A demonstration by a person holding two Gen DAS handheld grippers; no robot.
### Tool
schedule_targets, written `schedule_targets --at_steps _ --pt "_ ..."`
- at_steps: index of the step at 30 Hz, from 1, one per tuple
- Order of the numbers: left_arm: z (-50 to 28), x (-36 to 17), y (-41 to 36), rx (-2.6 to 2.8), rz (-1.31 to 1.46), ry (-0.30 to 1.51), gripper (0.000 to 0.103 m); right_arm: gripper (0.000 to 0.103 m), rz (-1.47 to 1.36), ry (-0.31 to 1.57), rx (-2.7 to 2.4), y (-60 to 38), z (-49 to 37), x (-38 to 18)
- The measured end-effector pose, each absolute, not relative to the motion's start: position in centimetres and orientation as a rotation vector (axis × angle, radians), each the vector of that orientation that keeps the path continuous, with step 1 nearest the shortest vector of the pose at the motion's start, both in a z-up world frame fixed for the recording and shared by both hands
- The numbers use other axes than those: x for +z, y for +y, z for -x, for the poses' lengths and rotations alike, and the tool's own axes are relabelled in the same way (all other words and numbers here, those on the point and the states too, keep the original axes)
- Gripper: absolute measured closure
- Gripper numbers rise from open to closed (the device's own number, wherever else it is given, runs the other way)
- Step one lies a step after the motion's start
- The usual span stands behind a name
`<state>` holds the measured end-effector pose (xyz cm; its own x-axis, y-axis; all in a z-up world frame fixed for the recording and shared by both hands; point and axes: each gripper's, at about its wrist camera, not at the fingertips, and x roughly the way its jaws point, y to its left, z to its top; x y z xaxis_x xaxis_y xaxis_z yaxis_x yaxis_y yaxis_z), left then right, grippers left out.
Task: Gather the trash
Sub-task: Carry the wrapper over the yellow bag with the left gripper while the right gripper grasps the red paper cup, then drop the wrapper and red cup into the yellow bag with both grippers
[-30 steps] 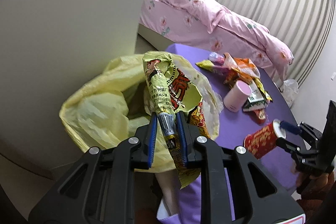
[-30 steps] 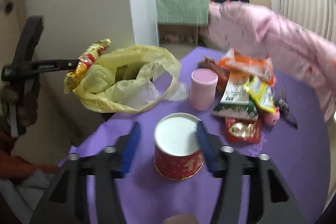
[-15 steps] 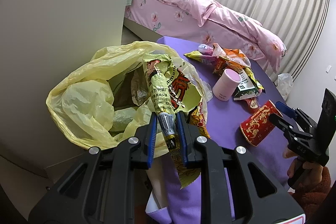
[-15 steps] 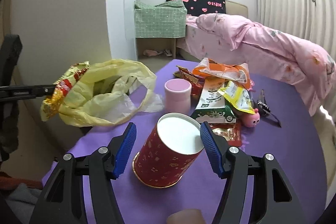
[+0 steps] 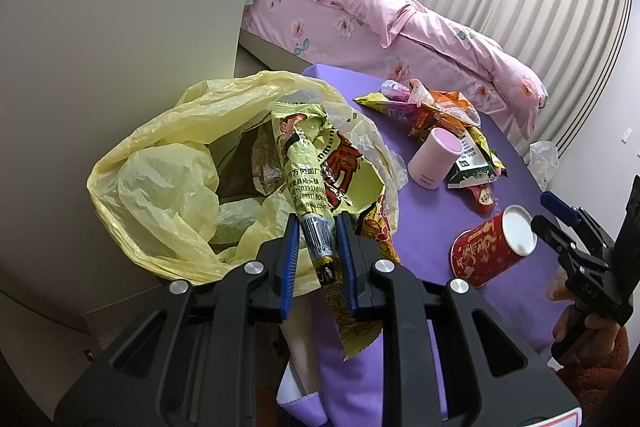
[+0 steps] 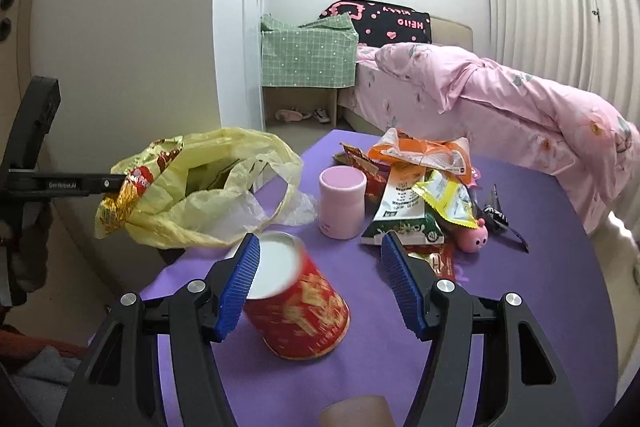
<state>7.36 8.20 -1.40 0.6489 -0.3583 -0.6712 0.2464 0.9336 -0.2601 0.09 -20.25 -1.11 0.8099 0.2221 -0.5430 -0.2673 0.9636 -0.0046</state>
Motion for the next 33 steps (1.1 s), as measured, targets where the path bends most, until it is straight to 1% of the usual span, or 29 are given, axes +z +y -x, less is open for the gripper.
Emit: schedule_targets --at_steps 6,11,15,16,17,20,26,29,33 --pt "-7.2 -1.4 8.2 -0.347 0.148 0.790 0.086 0.043 0.094 0.601 0.338 -19.4 1.1 -2.2" --pt "-6.9 -1.0 8.2 -0.351 0.135 0.770 0.086 0.043 0.079 0.616 0.306 -19.7 -0.5 -2.9" --pt "-6.4 -0.5 8.5 -0.340 0.120 0.746 0.086 0.044 0.069 0.680 0.342 -19.3 -2.4 -3.7" --pt "-6.3 -0.2 8.6 -0.332 0.115 0.736 0.086 0.050 0.045 0.710 0.366 -19.3 -3.0 -3.8" --pt "-6.3 0.2 9.0 -0.321 0.107 0.721 0.086 0.050 0.026 0.720 0.379 -19.4 -3.3 -3.7" --pt "-6.7 1.9 10.4 -0.285 0.089 0.676 0.086 0.050 0.005 0.684 0.406 -19.8 -4.2 -1.5" --pt "-9.0 4.1 12.3 -0.275 0.093 0.609 0.086 0.050 0.044 0.529 0.444 -19.1 -6.2 6.2" --pt "-10.6 3.8 12.1 -0.282 0.084 0.643 0.086 0.050 0.086 0.465 0.464 -18.0 -7.4 9.4" --pt "-11.5 2.5 11.1 -0.289 0.066 0.705 0.086 0.050 0.113 0.409 0.499 -16.8 -9.0 11.7"
